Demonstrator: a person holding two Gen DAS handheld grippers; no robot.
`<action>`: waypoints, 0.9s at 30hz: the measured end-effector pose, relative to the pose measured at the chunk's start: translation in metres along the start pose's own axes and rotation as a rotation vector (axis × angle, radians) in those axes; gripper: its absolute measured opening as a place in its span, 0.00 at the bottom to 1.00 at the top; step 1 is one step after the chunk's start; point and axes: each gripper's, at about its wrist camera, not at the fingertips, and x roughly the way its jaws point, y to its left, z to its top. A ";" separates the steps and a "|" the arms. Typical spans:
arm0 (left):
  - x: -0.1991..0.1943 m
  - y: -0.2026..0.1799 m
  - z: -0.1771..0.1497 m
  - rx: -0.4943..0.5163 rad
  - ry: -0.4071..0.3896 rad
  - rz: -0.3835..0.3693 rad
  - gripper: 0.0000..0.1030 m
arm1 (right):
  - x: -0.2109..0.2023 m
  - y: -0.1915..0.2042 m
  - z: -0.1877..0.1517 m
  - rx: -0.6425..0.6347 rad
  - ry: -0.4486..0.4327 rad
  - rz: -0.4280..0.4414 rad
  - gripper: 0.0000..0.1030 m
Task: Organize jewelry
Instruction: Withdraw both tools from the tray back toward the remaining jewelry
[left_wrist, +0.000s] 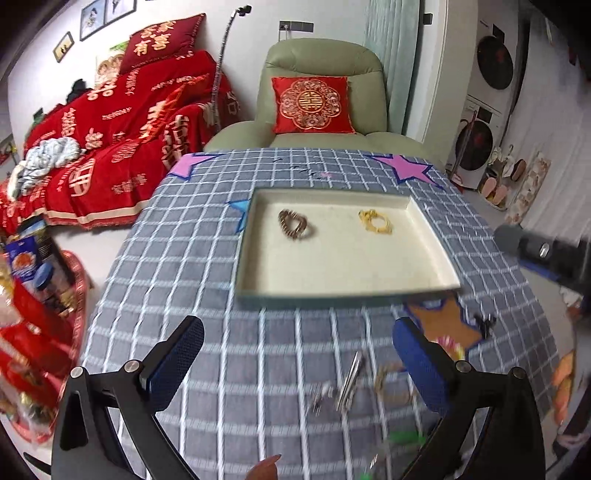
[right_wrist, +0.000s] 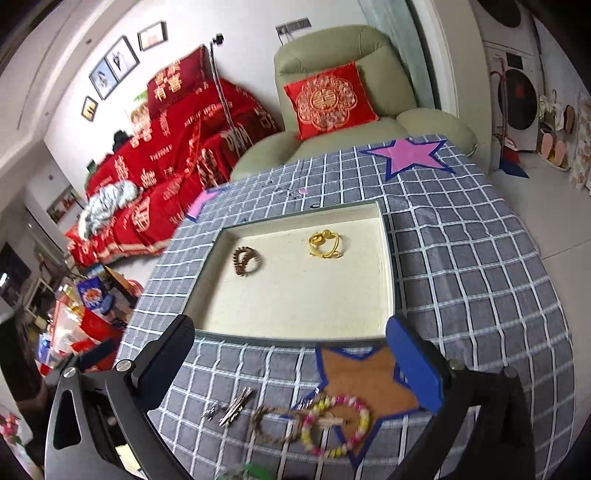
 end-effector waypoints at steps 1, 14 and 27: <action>-0.006 0.000 -0.006 0.000 -0.004 0.010 1.00 | -0.008 0.000 -0.006 0.001 -0.012 0.001 1.00; -0.055 0.017 -0.095 -0.052 0.004 0.039 1.00 | -0.088 -0.001 -0.080 -0.004 -0.039 -0.050 1.00; -0.047 -0.004 -0.144 -0.030 0.054 0.011 1.00 | -0.085 -0.029 -0.162 0.043 0.054 -0.136 1.00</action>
